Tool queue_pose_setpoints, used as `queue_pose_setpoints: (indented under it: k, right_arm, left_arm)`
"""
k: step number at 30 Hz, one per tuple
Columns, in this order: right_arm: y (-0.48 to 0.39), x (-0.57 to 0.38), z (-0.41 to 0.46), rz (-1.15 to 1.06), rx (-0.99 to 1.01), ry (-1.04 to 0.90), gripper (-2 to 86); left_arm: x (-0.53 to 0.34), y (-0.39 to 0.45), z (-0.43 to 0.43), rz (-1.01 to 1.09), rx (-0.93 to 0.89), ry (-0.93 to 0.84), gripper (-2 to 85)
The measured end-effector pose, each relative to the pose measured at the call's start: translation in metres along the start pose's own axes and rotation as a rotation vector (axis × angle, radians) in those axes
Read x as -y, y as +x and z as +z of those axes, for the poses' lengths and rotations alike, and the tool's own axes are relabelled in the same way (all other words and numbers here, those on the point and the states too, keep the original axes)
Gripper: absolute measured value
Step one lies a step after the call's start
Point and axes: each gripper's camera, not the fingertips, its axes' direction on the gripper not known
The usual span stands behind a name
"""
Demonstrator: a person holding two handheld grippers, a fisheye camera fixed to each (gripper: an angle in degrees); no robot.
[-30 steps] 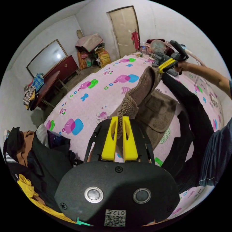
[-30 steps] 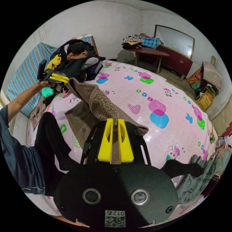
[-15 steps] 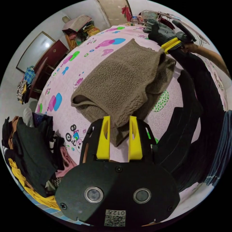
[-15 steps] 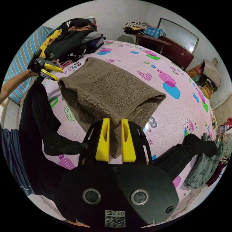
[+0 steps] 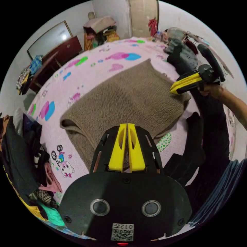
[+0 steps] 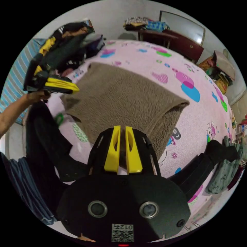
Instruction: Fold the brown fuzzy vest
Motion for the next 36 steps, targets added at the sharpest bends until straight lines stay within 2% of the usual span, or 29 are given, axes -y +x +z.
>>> queue_pose_setpoints:
  k: [2, 8, 11, 13, 17, 20, 22, 25, 28, 31, 33, 36]
  right_arm:
    - [-0.004, -0.008, 0.019, -0.009, -0.01, -0.021, -0.1]
    - [-0.014, -0.033, 0.024, 0.033, -0.03, 0.147, -0.7]
    - [0.011, -0.042, 0.004, 0.154, 0.1, 0.173, -0.8]
    - [0.034, -0.043, -0.019, 0.264, 0.068, 0.314, -0.8]
    - [0.072, -0.008, -0.026, 0.46, 0.009, 0.418, -0.4]
    - [0.088, 0.019, -0.009, 0.601, -0.081, 0.446, -0.9]
    - [0.096, 0.031, 0.017, 0.653, -0.156, 0.378, -0.9]
    - [0.104, 0.029, 0.057, 0.634, -0.149, 0.256, -1.0]
    - [0.094, 0.018, 0.063, 0.548, -0.188, 0.359, -1.0]
    - [0.099, 0.019, 0.061, 0.545, -0.142, 0.343, -1.0]
    - [0.1, 0.021, 0.053, 0.565, -0.129, 0.314, -0.9]
    - [0.077, 0.027, 0.025, 0.496, -0.131, 0.378, -0.9]
  left_arm:
    - [-0.013, -0.007, 0.031, -0.047, 0.021, -0.116, 0.6]
    - [-0.032, -0.005, 0.039, -0.081, 0.014, -0.05, 0.2]
    - [-0.04, -0.027, 0.013, -0.192, -0.101, 0.057, 0.5]
    - [-0.036, -0.042, -0.005, -0.287, -0.132, 0.168, 0.6]
    - [0.025, -0.046, -0.015, -0.322, -0.165, 0.333, 0.7]
    - [0.073, -0.031, 0.008, -0.307, -0.134, 0.324, 0.6]
    - [0.09, -0.026, 0.032, -0.321, -0.09, 0.247, 0.5]
    - [0.095, -0.017, 0.077, -0.283, -0.024, 0.064, 0.2]
    - [0.081, -0.008, 0.085, -0.271, 0.004, 0.143, 0.1]
    - [0.079, -0.009, 0.083, -0.265, -0.006, 0.148, 0.1]
    - [0.068, -0.02, 0.063, -0.303, -0.056, 0.214, 0.3]
    - [0.046, -0.034, 0.035, -0.35, -0.021, 0.283, 0.6]
